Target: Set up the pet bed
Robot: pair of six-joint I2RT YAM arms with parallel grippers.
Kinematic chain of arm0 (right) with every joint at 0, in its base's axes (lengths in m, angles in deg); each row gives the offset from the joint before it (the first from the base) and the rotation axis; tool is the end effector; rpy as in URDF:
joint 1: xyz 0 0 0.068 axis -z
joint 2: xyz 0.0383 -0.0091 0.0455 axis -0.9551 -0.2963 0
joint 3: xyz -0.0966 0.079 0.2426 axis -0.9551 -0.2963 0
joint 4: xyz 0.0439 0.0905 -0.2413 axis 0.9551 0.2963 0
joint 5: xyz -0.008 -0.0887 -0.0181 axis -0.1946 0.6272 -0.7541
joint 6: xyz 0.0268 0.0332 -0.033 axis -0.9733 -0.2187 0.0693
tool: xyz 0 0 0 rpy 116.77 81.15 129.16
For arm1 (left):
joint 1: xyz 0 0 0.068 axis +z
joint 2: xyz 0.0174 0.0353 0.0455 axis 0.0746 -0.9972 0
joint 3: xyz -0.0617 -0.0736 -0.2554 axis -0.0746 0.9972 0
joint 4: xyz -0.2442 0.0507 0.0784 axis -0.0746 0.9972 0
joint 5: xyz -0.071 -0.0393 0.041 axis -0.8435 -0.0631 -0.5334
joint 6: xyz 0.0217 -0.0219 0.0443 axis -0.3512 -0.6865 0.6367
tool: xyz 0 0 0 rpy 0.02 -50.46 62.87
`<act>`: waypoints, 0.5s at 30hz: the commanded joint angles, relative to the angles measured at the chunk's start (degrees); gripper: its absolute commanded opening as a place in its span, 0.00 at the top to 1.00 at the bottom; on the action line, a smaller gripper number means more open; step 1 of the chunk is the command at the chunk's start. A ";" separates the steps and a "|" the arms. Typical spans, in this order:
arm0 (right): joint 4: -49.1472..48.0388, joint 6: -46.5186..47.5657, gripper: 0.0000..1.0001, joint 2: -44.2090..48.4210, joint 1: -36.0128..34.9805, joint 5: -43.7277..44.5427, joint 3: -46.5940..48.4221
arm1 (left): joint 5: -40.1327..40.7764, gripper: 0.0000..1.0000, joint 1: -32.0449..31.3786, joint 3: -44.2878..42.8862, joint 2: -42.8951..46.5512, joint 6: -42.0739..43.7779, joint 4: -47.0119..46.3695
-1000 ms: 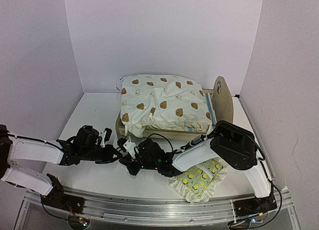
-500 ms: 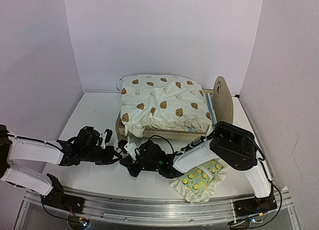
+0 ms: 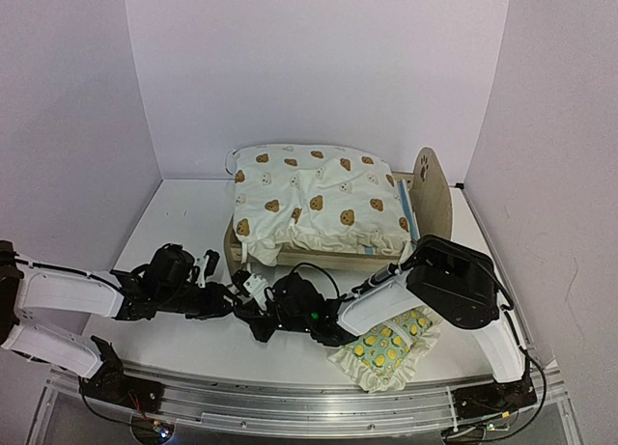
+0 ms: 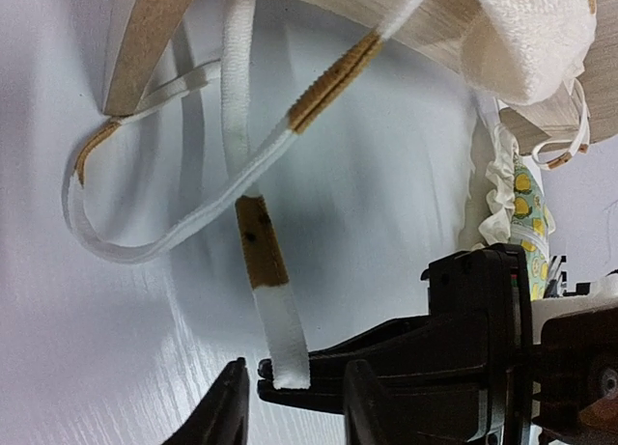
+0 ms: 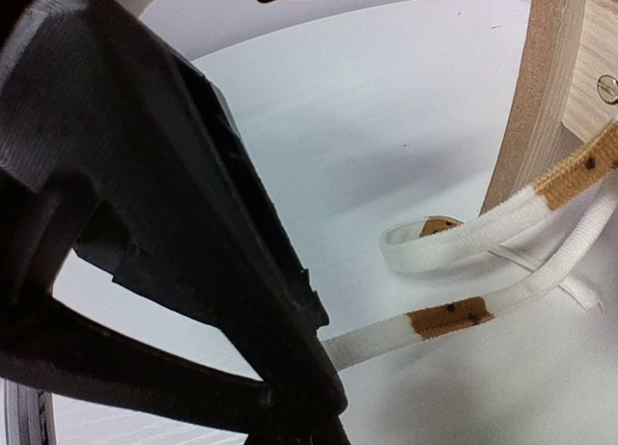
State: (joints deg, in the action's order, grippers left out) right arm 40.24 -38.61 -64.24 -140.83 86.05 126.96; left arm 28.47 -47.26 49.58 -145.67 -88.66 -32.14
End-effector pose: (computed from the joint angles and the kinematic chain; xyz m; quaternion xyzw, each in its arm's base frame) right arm 0.1799 0.4428 0.1018 -0.4116 0.6998 0.3381 0.4760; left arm 0.1586 -0.1586 0.1523 0.0502 0.9037 -0.3541 0.2353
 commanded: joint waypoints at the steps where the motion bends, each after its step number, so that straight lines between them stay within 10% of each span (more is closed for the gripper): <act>1: -3.88 -0.26 1.00 3.23 0.04 -0.08 -0.46 | -1.49 0.77 -0.26 -1.13 -1.62 -0.85 -4.33; 15: -5.78 -0.16 1.00 3.32 0.04 0.49 -0.47 | -2.40 1.00 -0.48 -2.14 -1.93 -0.61 -4.12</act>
State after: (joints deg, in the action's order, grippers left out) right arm 39.63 -38.63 -64.24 -140.55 86.54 126.11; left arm 27.46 -47.09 49.61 -148.91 -89.79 -35.94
